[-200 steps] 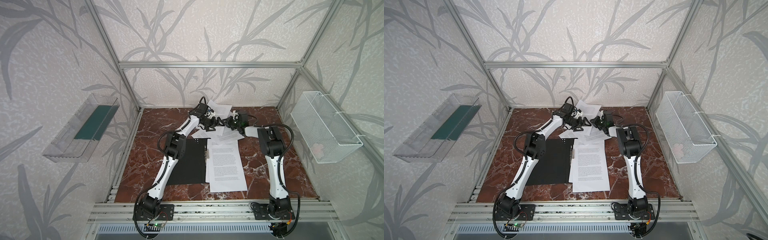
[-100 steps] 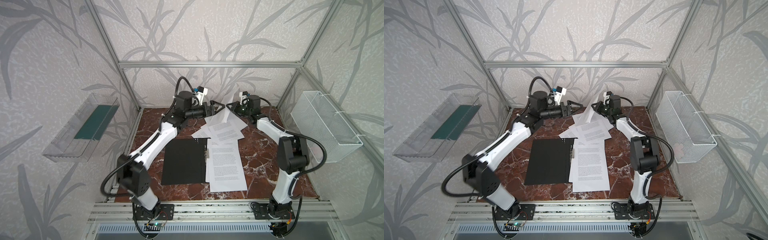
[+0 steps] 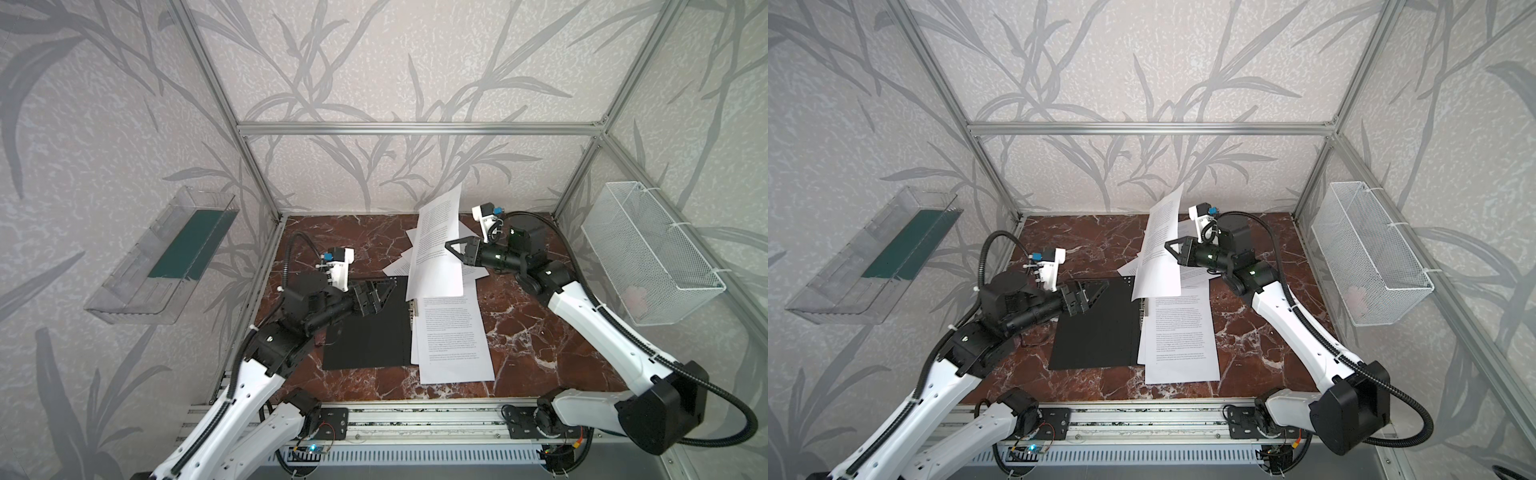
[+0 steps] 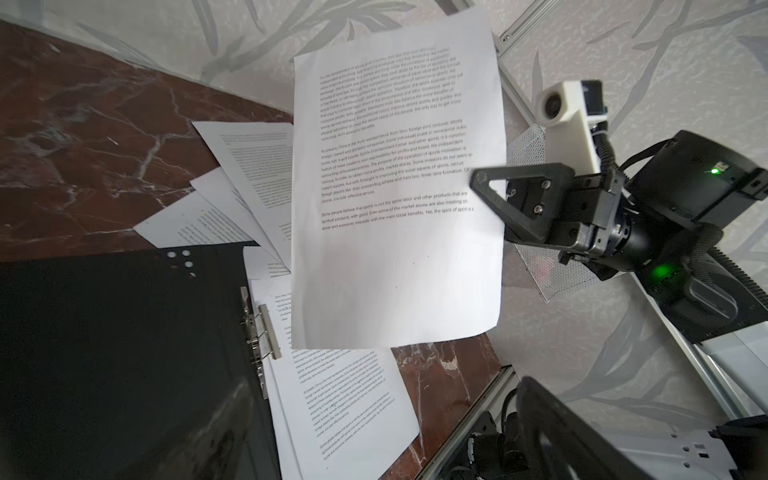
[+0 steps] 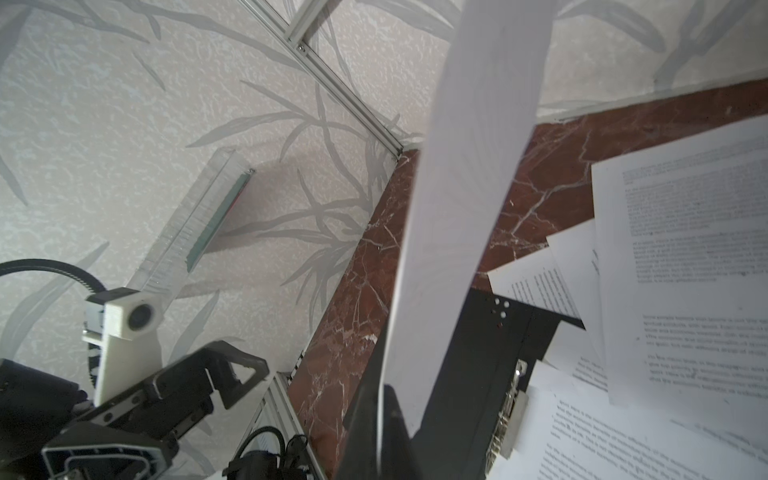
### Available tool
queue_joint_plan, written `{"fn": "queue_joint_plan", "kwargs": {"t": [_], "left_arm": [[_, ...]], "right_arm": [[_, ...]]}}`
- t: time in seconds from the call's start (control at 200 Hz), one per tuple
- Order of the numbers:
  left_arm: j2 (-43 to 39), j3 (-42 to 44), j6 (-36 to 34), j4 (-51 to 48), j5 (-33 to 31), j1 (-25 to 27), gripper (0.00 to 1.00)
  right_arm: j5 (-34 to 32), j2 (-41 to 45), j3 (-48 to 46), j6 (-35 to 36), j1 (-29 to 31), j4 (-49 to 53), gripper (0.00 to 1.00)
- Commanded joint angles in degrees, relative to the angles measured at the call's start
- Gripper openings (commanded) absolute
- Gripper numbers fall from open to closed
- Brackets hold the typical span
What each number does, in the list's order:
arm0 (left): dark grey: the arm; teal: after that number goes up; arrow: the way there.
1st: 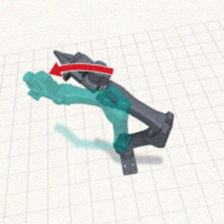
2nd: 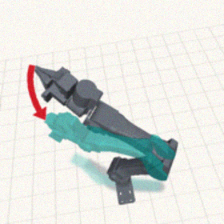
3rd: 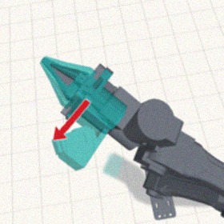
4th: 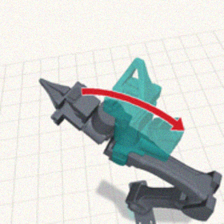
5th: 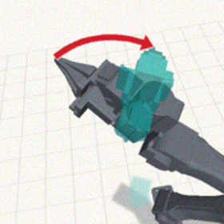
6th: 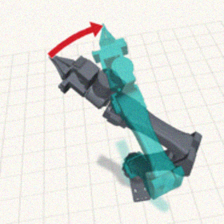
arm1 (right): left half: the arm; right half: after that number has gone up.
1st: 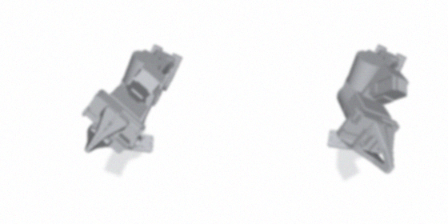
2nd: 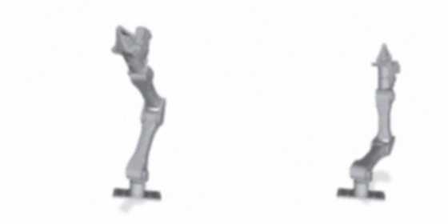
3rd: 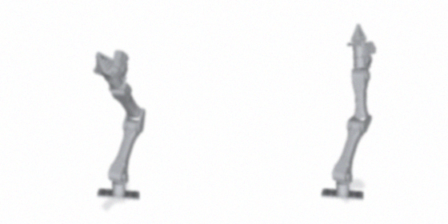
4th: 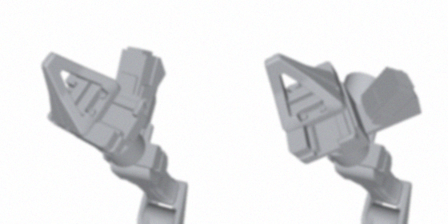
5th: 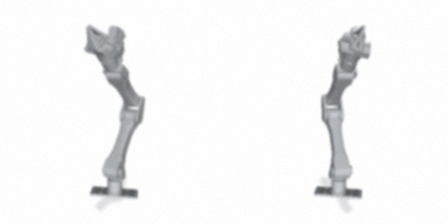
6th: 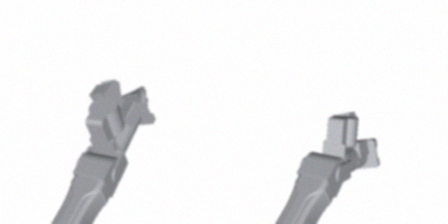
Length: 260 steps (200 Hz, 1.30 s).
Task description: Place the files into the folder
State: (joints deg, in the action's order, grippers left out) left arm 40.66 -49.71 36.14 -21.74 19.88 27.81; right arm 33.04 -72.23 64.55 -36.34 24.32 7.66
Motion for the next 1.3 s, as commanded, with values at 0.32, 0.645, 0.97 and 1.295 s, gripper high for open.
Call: {"fn": "queue_joint_plan", "kwargs": {"t": [0.32, 0.645, 0.97, 1.295], "left_arm": [[-3.5, 4.5, -12.8, -18.0, -0.4, 0.2, 0.99], [-1.5, 4.9, -13.3, -17.9, 0.6, -0.7, 0.99], [0.5, 5.4, -12.9, -17.7, 0.0, -0.7, 0.99], [0.8, 5.5, -12.8, -17.6, 0.4, -0.8, 0.99]], "right_arm": [[10.3, 14.7, -23.0, 2.8, -11.8, 7.3, 0.0], [-16.4, 2.6, -24.9, 18.9, -6.5, 21.0, 0.0], [-13.1, 0.2, -28.7, 17.1, -6.3, 13.2, 0.0], [-13.0, 1.1, -30.4, 13.5, -6.5, 9.8, 0.0]]}}
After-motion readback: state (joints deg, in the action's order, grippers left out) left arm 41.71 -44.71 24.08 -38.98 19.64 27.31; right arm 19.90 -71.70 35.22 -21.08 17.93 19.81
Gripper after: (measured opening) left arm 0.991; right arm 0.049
